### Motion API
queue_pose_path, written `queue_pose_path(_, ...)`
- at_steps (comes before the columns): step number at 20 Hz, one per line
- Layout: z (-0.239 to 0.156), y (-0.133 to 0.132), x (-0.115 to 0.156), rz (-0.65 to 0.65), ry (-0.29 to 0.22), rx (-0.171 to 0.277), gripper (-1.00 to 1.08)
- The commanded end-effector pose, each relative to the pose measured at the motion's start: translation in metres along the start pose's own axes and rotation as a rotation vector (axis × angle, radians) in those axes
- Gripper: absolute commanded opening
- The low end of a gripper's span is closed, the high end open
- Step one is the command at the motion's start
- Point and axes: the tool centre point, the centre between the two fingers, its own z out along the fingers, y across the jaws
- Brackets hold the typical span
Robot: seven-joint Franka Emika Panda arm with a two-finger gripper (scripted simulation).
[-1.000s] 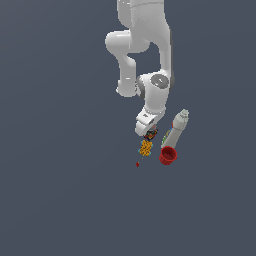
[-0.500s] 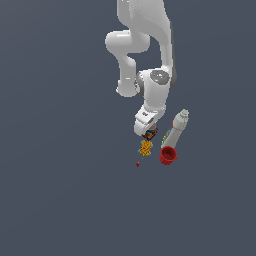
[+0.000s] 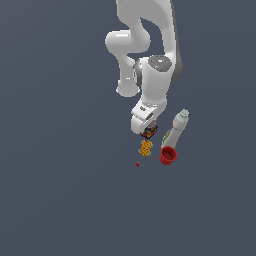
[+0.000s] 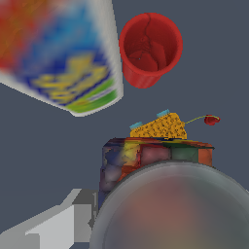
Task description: Pick up a designated object from a clutter of objects.
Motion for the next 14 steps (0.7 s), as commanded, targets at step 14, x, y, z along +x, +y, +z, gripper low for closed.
queue_pose_path(14, -0.131, 0.081, 0.027, 0.0, 0.002, -0.002, -1.0)
